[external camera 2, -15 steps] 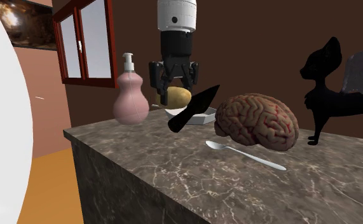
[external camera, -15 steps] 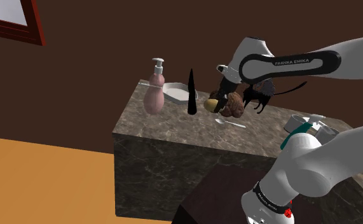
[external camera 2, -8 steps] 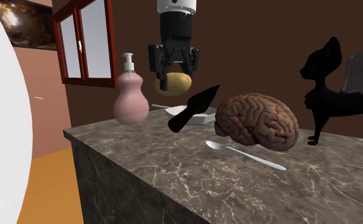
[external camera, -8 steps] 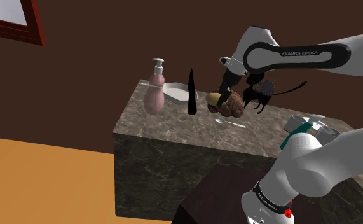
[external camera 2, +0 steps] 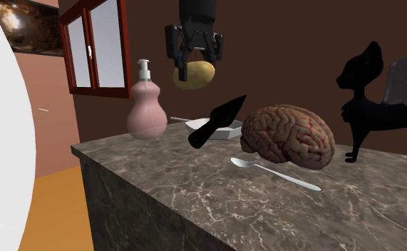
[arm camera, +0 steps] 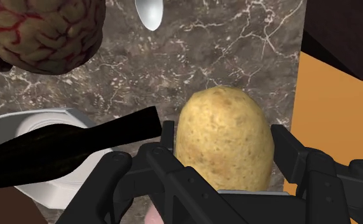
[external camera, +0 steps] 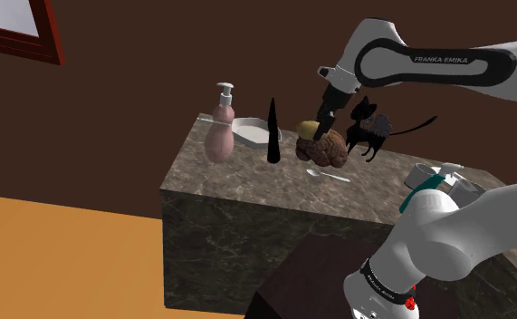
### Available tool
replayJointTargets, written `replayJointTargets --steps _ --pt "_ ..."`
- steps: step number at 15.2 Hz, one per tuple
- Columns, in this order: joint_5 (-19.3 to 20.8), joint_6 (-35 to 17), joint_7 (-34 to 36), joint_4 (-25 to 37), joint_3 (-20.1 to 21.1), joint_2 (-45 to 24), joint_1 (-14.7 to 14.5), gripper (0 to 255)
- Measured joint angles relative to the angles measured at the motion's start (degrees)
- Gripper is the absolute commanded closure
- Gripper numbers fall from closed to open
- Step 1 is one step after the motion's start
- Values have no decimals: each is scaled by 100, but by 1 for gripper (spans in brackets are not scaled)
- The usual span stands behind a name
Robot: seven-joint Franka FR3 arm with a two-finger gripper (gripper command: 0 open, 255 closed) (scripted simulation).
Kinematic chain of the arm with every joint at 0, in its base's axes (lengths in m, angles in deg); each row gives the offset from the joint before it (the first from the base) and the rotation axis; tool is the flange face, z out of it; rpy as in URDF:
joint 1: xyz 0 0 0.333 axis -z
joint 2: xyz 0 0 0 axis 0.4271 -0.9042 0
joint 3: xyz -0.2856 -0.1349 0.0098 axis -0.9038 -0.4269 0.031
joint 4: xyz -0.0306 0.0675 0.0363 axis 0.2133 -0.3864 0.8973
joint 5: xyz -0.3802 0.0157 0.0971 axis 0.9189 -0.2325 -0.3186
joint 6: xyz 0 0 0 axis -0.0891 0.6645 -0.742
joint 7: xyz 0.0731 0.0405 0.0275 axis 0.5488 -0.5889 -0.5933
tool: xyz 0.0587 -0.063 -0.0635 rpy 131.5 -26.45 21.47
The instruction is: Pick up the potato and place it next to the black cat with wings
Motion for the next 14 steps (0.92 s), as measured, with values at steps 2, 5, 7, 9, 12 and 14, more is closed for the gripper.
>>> replayJointTargets --steps 2,5,7,9,12,14 --pt "-17 142 -2 134 22 8 -8 255" --pt "-46 381 -8 373 56 7 -22 255" --pt "-66 527 -17 535 72 -9 -34 255" --pt "-85 660 -14 675 95 -16 -45 255" --pt "-115 909 -11 931 137 -24 -61 255" --pt "-131 1064 -15 1090 157 -29 -68 255"
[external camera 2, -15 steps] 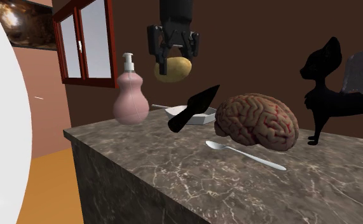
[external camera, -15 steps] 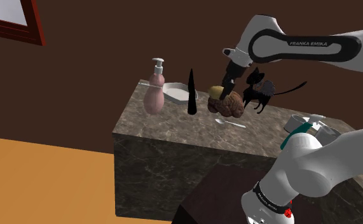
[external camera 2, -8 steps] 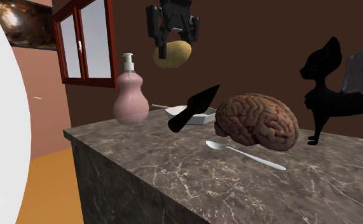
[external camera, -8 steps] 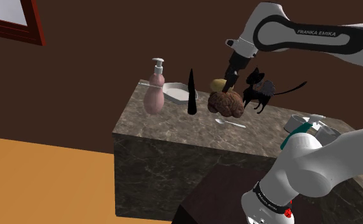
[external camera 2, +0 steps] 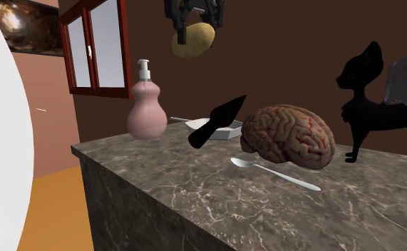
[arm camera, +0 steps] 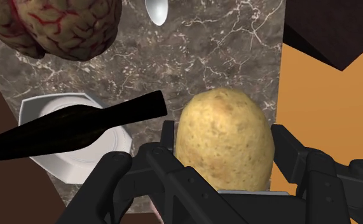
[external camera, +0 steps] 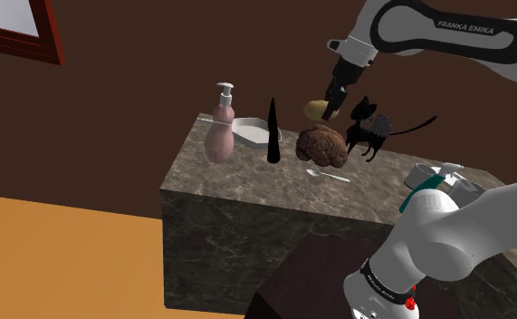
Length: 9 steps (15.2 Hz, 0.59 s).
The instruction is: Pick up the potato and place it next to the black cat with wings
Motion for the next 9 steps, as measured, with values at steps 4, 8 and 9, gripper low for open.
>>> replayJointTargets --steps 4,8,9 --pt "-41 290 -3 355 38 -67 -27 255" --pt "-73 563 -33 717 48 -156 -48 255" --pt "-81 627 -28 792 60 -168 -53 255"
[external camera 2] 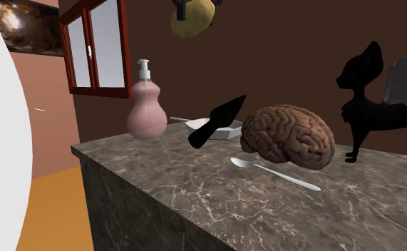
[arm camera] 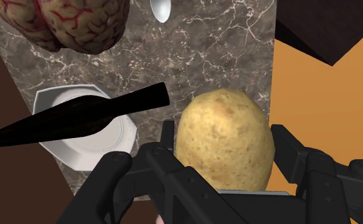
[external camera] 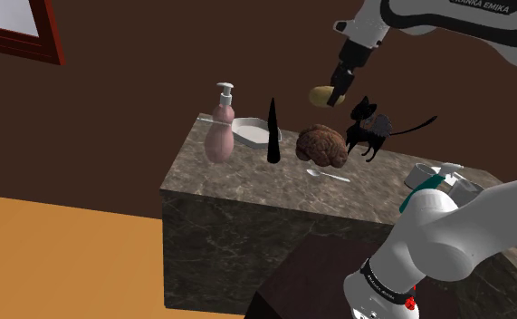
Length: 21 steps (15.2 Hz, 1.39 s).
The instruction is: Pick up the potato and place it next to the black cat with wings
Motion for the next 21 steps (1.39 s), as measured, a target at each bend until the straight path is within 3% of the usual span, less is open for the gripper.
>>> replayJointTargets --steps 11,21 --pt "-71 750 -86 991 15 -241 -44 255" --pt "470 1099 -1194 848 -795 422 331 255"
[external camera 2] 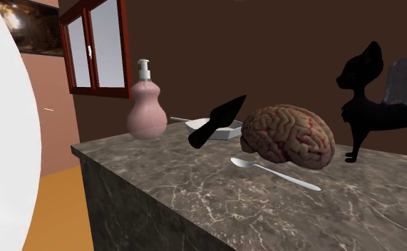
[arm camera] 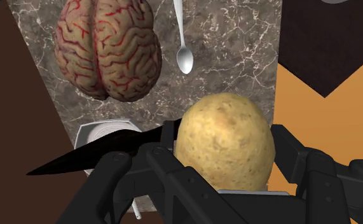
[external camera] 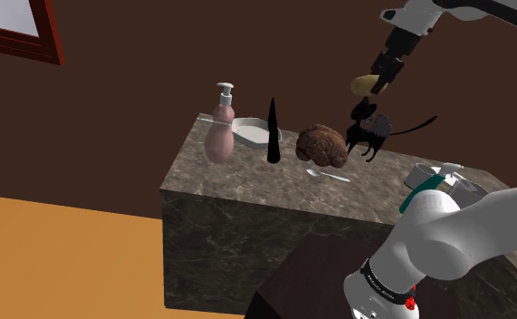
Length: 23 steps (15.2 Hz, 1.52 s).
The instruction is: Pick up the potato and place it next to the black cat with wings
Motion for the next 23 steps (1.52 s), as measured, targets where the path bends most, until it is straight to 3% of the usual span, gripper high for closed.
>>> replayJointTargets --steps 11,19,23 --pt "654 363 -1505 539 -1212 187 230 255" --pt "981 531 -2715 1438 -2412 -113 28 255" --pt "1074 344 -2815 1258 -2572 -49 38 255"
